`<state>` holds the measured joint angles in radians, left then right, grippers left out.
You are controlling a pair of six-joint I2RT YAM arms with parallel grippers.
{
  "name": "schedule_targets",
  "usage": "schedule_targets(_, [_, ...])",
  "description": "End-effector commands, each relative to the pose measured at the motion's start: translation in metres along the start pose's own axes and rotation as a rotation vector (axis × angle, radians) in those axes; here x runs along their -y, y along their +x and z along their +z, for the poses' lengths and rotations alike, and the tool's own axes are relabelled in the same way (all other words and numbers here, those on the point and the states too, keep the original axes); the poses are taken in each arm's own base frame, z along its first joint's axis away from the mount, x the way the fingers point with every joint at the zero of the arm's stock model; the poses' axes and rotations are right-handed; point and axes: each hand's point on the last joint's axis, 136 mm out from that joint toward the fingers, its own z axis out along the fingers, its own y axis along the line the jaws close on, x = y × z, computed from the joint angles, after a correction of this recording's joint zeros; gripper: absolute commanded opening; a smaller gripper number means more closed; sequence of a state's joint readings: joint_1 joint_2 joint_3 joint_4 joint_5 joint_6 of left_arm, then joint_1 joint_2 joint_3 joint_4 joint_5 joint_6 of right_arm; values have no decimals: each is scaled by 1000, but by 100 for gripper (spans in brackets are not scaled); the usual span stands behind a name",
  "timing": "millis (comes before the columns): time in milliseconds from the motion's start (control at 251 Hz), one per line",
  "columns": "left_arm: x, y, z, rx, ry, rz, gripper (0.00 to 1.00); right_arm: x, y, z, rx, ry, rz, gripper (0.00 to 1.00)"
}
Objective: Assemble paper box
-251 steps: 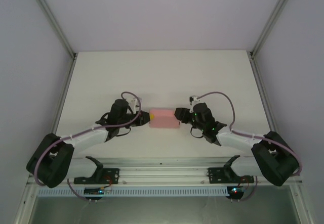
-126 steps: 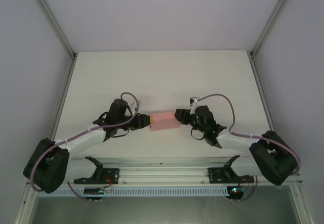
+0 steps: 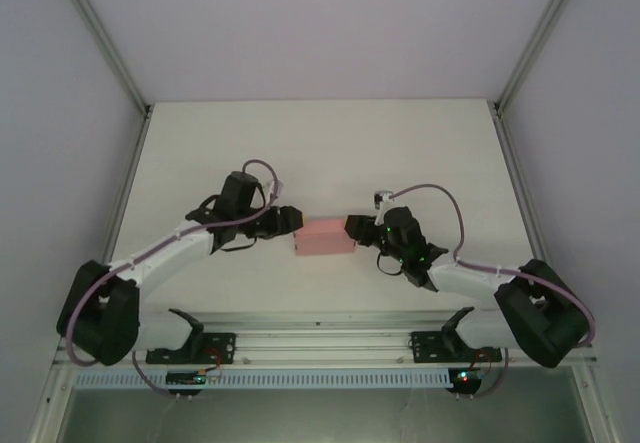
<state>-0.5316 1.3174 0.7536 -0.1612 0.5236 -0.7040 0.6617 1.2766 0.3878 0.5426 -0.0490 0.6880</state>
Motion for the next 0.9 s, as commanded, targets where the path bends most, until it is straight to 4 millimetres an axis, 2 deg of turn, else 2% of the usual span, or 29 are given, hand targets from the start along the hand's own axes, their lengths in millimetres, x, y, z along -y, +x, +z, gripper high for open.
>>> schedule_targets(0, [-21, 15, 10, -65, -40, -30, 50, 63, 79, -13, -283, 225, -17, 34])
schedule_targets(44, [-26, 22, 14, -86, -29, -35, 46, 64, 79, -13, -283, 229, -18, 34])
schedule_targets(108, [-33, 30, 20, -94, -11, -42, 34, 68, 82, -14, -288, 241, -19, 34])
schedule_targets(172, [-42, 38, 24, -98, 8, -49, 27, 70, 86, -13, -291, 232, -16, 34])
schedule_targets(212, [-47, 44, 27, -105, 14, -51, 24, 70, 86, -11, -281, 207, -88, 33])
schedule_targets(251, [-54, 48, 30, -108, 16, -60, 12, 68, 92, -10, -289, 171, -92, 33])
schedule_targets(287, [-56, 52, 32, -114, 31, -55, 6, 70, 96, -9, -300, 152, -105, 32])
schedule_targets(391, [-63, 59, 38, -127, 58, -56, 0, 67, 105, -6, -315, 75, -181, 30])
schedule_targets(467, [-66, 62, 41, -134, 60, -43, 0, 69, 108, -2, -314, 52, -245, 24])
schedule_targets(519, [-68, 62, 42, -137, 53, -34, 0, 68, 111, 0, -317, 36, -226, 20])
schedule_targets(643, [-65, 56, 36, -116, 33, 4, 0, 60, 99, 5, -264, -2, -161, 22])
schedule_targets(675, [-63, 53, 34, -108, 22, 18, 5, 59, 95, 6, -253, 1, -151, 24])
schedule_targets(710, [-59, 47, 30, -92, 16, 33, 19, 57, 89, 6, -247, 12, -142, 26])
schedule_targets(774, [-48, 35, 24, -60, 21, 61, 32, 52, 80, 8, -254, 23, -135, 28])
schedule_targets(806, [-43, 29, 21, -45, 18, 67, 41, 48, 74, 9, -252, 28, -136, 32])
schedule_targets(894, [-25, 10, 13, -5, 26, 109, 47, 42, 50, 8, -220, 79, -143, 41])
